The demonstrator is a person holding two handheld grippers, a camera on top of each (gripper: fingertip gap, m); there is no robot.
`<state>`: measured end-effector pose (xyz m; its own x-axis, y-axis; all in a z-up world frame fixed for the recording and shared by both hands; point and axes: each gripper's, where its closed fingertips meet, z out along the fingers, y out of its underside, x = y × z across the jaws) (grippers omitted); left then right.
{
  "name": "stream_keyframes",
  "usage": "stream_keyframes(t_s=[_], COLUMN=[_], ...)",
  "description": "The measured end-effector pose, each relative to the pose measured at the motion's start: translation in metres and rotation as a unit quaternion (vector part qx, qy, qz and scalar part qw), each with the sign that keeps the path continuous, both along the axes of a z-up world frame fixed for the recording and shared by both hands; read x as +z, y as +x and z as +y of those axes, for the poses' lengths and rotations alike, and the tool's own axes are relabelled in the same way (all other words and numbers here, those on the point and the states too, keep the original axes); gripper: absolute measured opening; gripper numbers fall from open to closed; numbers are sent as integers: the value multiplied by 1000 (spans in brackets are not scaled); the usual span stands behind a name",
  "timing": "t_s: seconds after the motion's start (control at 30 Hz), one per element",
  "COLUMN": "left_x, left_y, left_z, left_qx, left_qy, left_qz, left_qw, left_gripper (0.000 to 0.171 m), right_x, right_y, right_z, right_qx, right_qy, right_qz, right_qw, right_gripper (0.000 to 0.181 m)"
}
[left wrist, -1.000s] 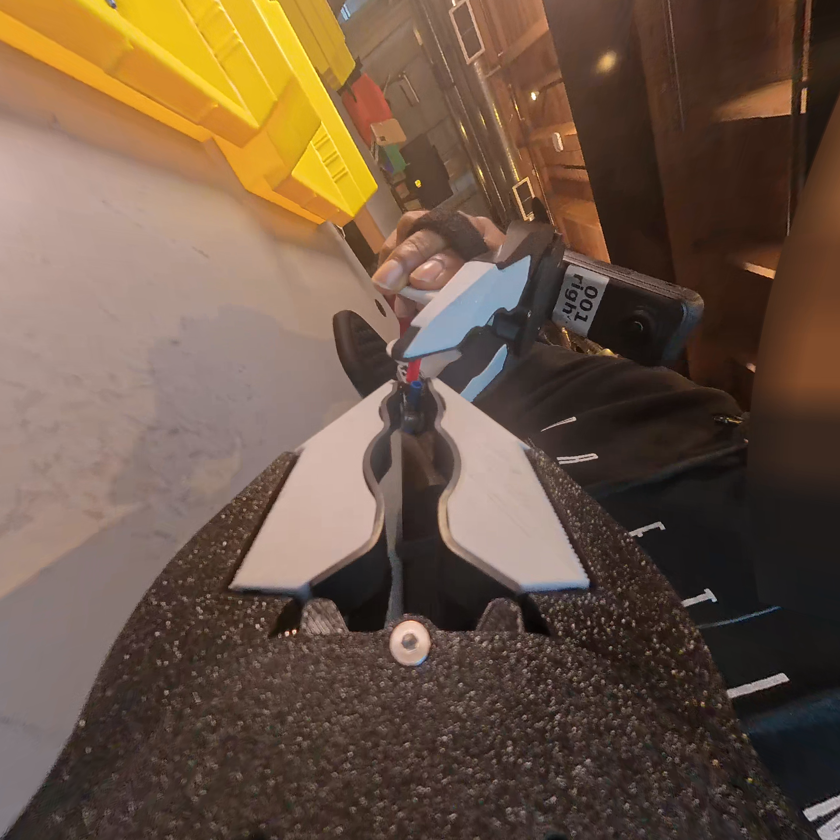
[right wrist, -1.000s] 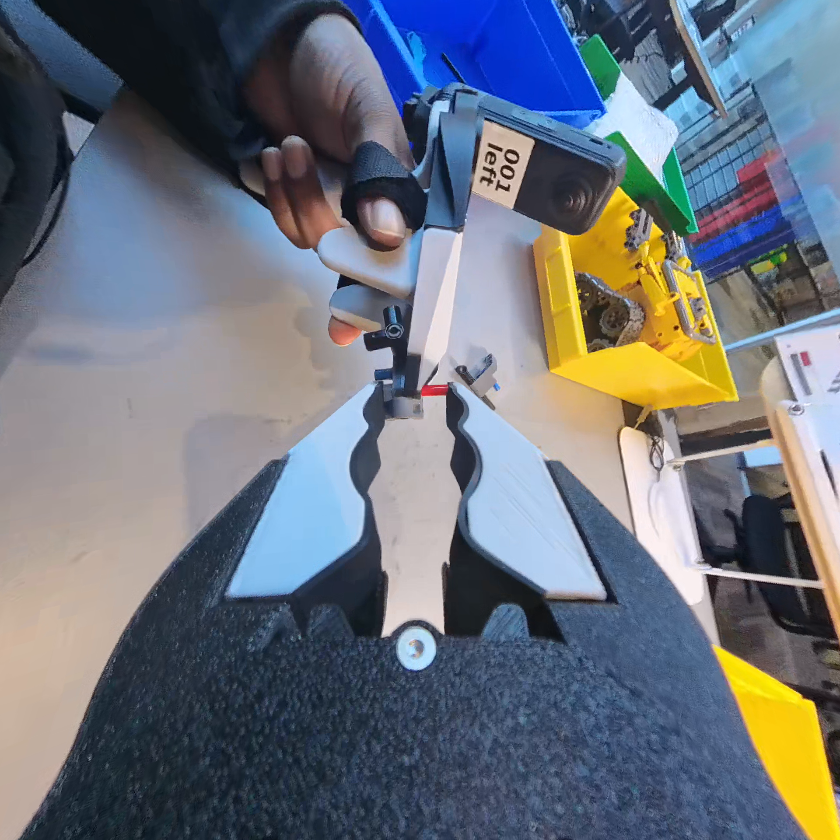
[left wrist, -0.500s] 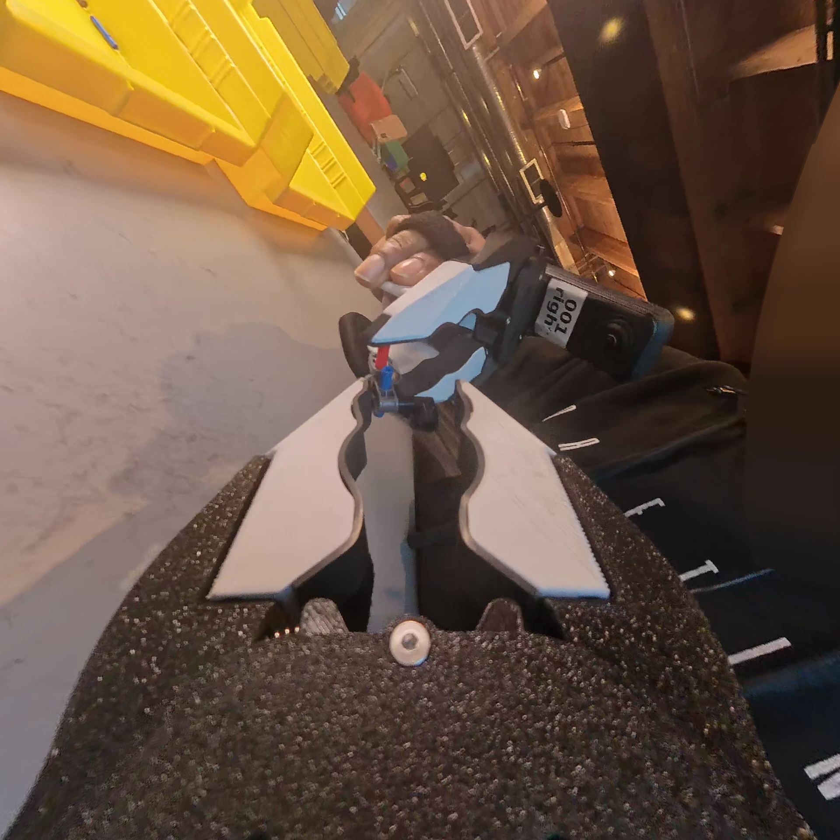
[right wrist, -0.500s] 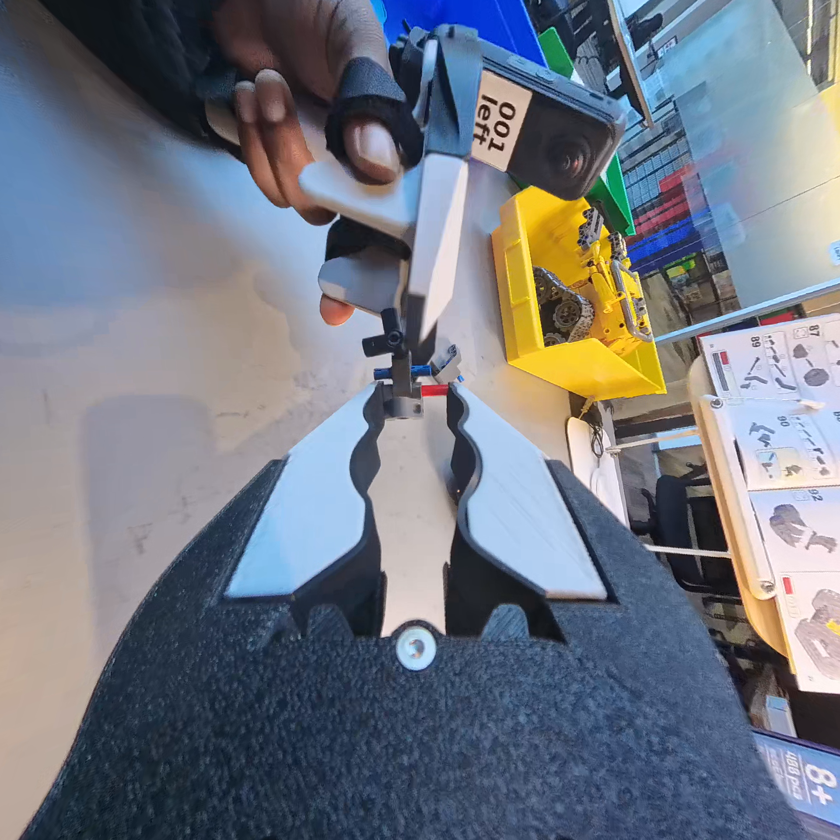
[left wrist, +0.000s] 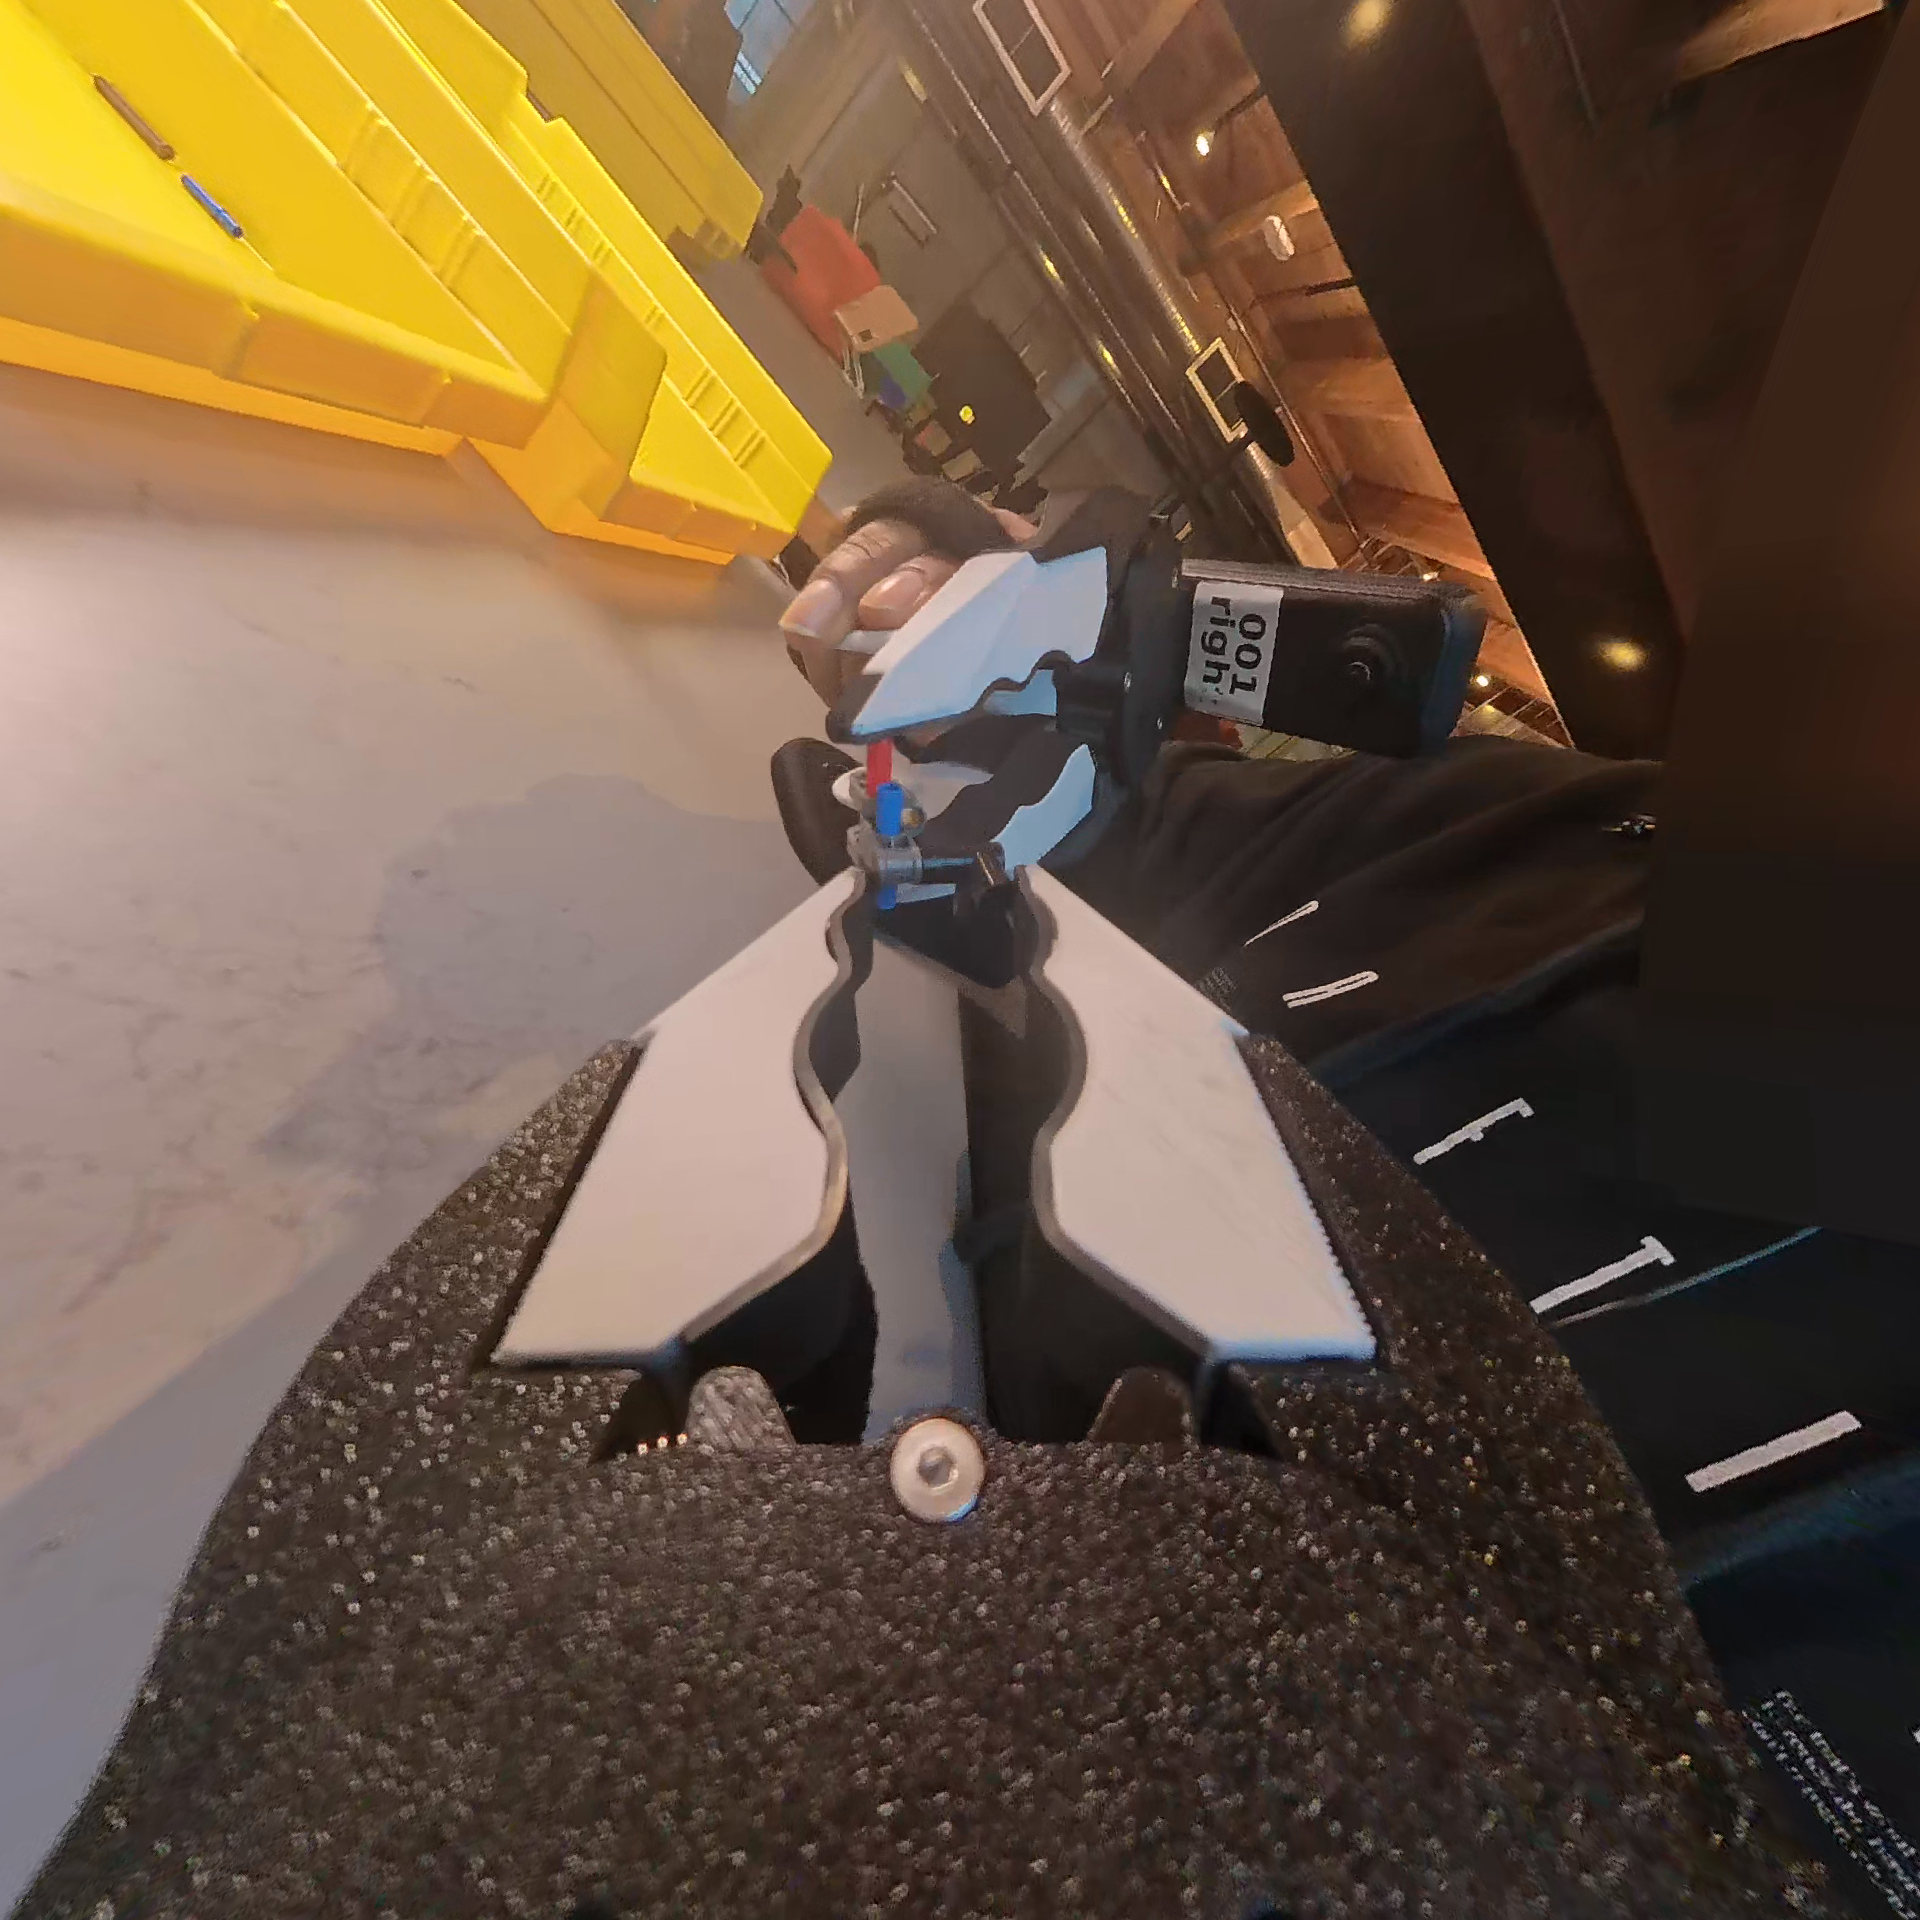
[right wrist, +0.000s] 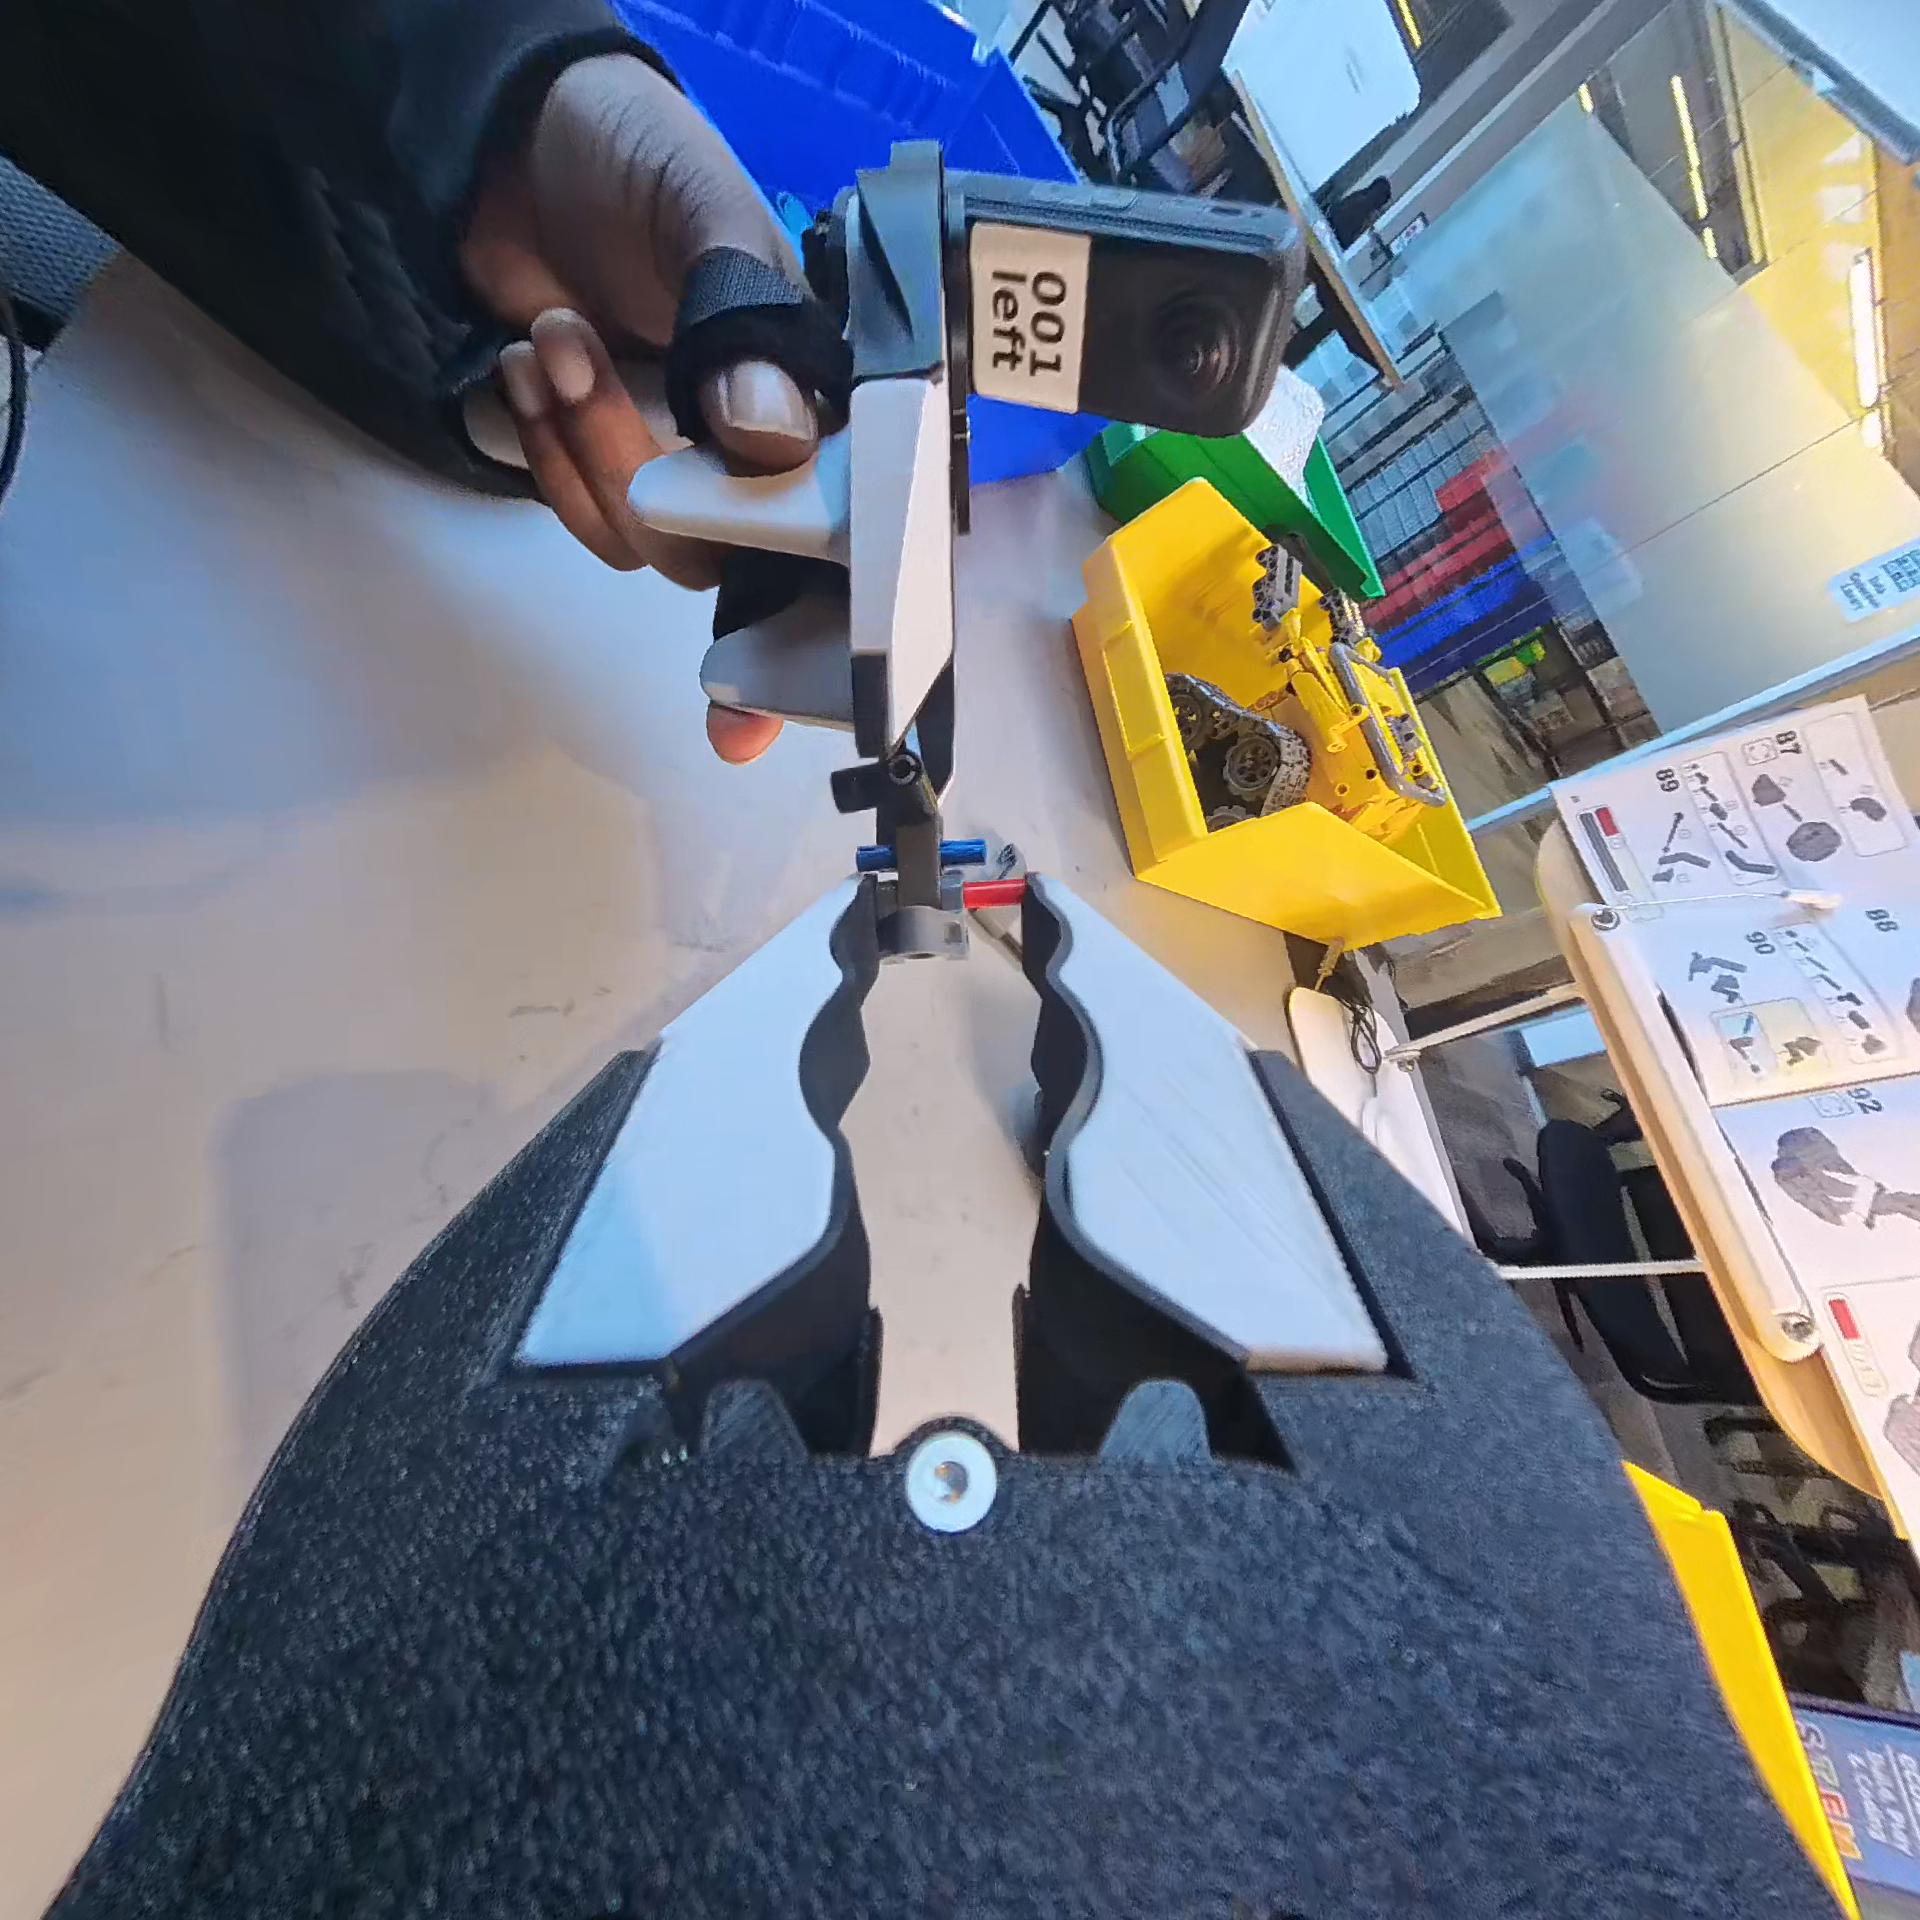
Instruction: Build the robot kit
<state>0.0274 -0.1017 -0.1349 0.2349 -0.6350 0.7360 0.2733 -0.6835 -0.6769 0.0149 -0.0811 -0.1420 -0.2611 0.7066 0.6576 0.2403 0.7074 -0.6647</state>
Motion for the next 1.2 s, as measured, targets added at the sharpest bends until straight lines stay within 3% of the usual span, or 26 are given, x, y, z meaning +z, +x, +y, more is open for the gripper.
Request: stream_keyframes(t_s=[0.33,0.6,0.73,0.9,1.03,1.1,1.2], left_x=[1,1,1,8,5,5,0], left_y=[2,1,-1,-4,-6,-9,-18], left_z=[7,7,9,9,12,13,17], left_qx=[44,52,64,71,62,54,63], left_qy=[-3,-15,-24,-8,-18,-6,49], left_qz=[-4,-60,-83,-75,-63,-52,31], left_qw=[999,997,994,995,996,997,996], left_gripper=[25,24,22,22,22,29,36], right_x=[2,1,-3,5,1,2,-5], right_y=[2,3,4,1,-2,-3,-3], right_z=[5,4,2,4,9,13,19], right_qx=[-15,-14,-10,-10,-8,-5,-5], right_qy=[32,14,-4,-23,-70,-147,-275], right_qz=[21,26,13,30,-2,-2,-29], right_qw=[999,999,1000,999,998,989,961], right_gripper=[25,24,15,15,17,18,18])
